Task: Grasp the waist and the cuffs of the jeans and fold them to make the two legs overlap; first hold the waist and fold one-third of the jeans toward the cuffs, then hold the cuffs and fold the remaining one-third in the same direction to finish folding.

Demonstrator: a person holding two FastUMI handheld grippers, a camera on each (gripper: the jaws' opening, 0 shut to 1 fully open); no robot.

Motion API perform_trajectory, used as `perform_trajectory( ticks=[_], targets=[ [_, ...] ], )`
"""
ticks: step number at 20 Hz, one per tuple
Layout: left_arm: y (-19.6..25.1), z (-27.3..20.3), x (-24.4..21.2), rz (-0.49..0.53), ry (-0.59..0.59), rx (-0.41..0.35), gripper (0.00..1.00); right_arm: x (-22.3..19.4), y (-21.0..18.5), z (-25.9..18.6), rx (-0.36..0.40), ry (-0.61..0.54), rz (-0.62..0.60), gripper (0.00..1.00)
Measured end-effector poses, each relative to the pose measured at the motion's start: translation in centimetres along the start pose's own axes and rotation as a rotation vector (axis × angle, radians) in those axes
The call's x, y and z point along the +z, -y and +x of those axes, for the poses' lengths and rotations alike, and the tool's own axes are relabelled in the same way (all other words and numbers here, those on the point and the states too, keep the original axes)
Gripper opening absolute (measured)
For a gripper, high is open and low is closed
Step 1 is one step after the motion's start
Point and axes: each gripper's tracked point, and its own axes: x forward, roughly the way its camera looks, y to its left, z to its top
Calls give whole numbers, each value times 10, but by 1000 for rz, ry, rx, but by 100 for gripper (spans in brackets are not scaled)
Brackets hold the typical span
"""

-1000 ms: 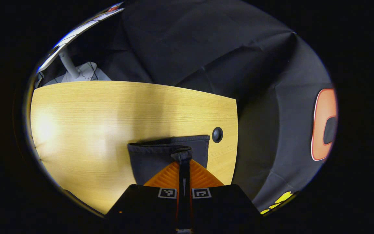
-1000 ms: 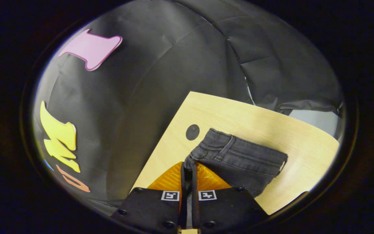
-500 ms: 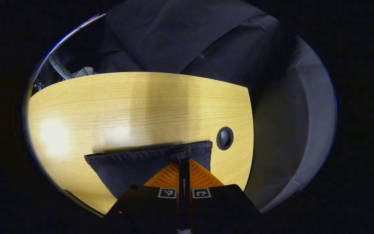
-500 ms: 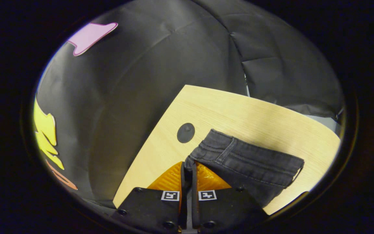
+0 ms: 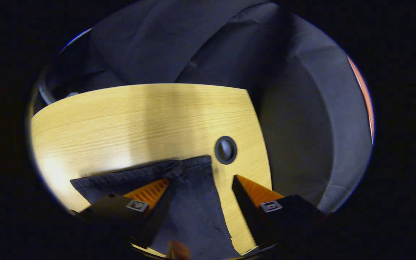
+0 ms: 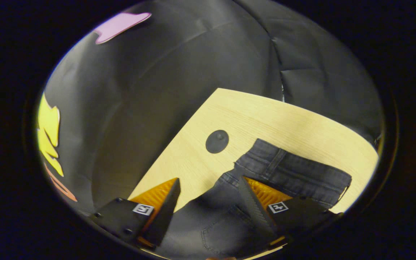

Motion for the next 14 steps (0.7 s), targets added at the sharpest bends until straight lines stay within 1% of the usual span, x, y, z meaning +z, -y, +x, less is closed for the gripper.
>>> perform_trajectory(
  ticks=[1,2,3,4,6,7,10,13,14],
  targets=[
    [-2,-3,-1,35,7,4,99,-2,-3,-2,-3,8,-43,100],
    [2,2,-4,77,21,5,99,-4,-10,-4,10,9,-73,92],
    [2,-1,-1,121,38,-4,99,-5,-17,-9,15,14,-102,98],
    [5,-4,2,163,63,-20,99,-4,-20,-14,18,24,-132,92],
    [13,-17,13,251,130,-40,99,-3,-25,-23,34,39,-167,92],
    [26,-27,21,299,169,-61,99,-3,-26,-31,44,50,-176,98],
    [47,-49,41,427,270,-112,99,1,-24,-59,63,79,-194,98],
    [59,-56,34,530,327,-141,99,5,-6,-88,47,109,-206,98],
    [64,-64,33,567,348,-141,99,7,2,-95,39,117,-201,92]
  ],
)
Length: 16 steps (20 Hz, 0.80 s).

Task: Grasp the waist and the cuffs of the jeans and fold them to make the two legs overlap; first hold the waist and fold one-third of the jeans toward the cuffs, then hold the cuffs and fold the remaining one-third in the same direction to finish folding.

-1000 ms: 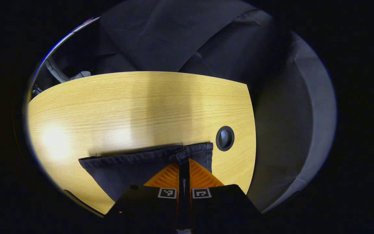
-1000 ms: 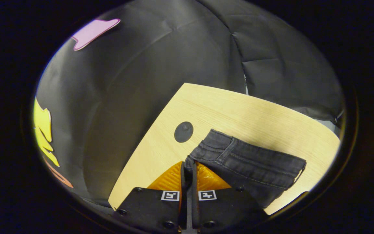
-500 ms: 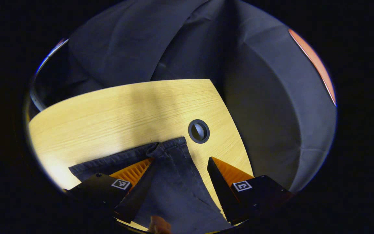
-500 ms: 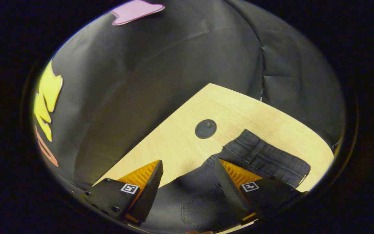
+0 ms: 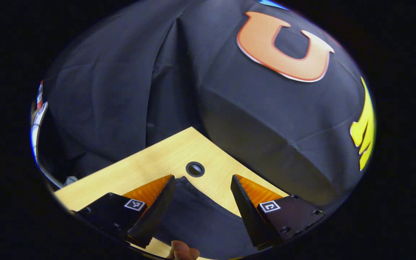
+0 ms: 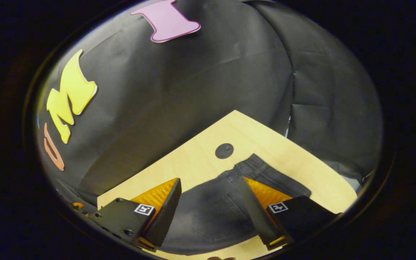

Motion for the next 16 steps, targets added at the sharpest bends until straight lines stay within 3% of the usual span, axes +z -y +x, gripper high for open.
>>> perform_trajectory(
  ticks=[1,4,5,6,7,8,10,11,14,16],
  targets=[
    [5,-5,1,34,21,-6,99,-1,10,-9,-12,0,10,98],
    [16,-16,-3,130,95,-85,99,-7,44,-26,-47,-20,90,98],
    [19,-21,-6,161,113,-108,99,-11,56,-33,-57,-29,144,92],
    [25,-26,-9,198,129,-138,99,-14,66,-36,-71,-40,188,98],
    [28,-31,-12,237,145,-167,99,-19,74,-39,-80,-53,241,98],
    [32,-37,-13,274,161,-191,99,-25,81,-42,-86,-75,293,92],
    [40,-50,-9,330,198,-227,99,-40,95,-44,-103,-125,365,98],
    [42,-56,-7,356,218,-238,99,-47,101,-43,-109,-149,393,92],
    [52,-72,-5,408,312,-271,98,-64,108,-37,-127,-209,490,92],
    [50,-80,-4,441,314,-296,100,-70,106,-30,-130,-235,516,92]
  ],
)
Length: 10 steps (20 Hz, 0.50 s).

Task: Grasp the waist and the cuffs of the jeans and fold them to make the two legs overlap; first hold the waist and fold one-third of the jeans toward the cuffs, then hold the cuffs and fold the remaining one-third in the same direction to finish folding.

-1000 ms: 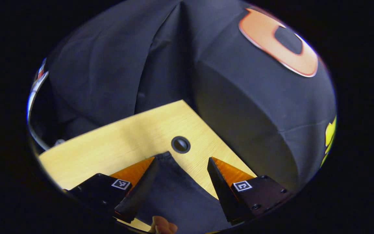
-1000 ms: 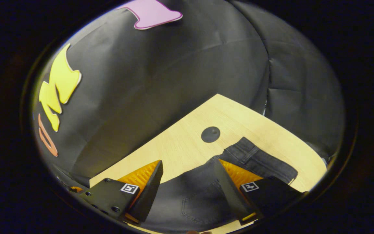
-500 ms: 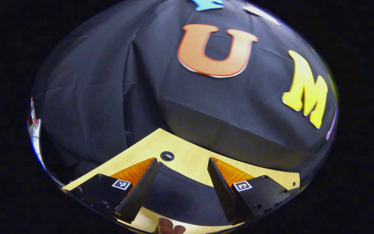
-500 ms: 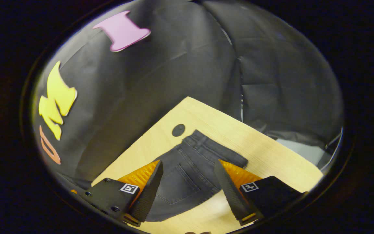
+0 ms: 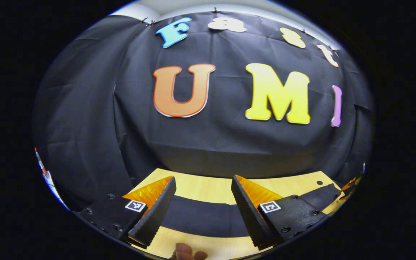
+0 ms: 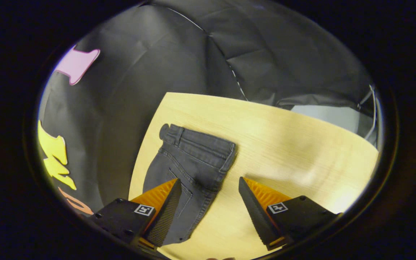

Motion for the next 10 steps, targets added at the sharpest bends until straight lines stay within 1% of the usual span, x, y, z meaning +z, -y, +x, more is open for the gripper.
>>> perform_trajectory(
  ticks=[2,3,5,7,8,9,10],
  targets=[
    [1,-5,2,10,-11,-20,99,0,-3,10,1,-8,19,92],
    [1,-5,3,10,-15,-18,99,0,-5,13,4,-8,31,98],
    [3,-6,6,4,-9,-20,99,2,-6,21,0,-11,59,98],
    [3,-5,9,-1,9,-17,99,5,-10,22,22,2,94,98],
    [3,-5,11,-3,17,-16,99,6,-9,22,26,4,103,92],
    [3,-5,13,-5,23,-17,99,6,-9,23,34,5,108,91],
    [4,-5,13,-6,26,-18,99,7,-8,29,47,4,116,82]
  ],
)
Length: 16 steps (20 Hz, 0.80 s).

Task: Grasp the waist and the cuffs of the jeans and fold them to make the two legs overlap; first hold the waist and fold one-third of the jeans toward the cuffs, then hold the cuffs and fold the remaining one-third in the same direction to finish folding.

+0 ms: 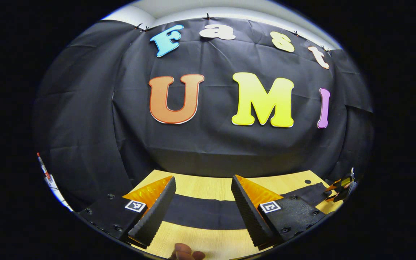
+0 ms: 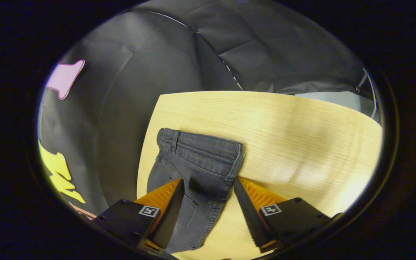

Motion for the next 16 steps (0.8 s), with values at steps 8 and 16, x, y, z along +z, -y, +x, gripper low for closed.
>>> perform_trajectory(
  ticks=[8,16],
  targets=[
    [2,-6,9,-18,2,0,98,4,4,13,134,18,130,16],
    [-6,-13,12,22,15,1,87,4,-2,7,60,107,-118,5]
  ],
)
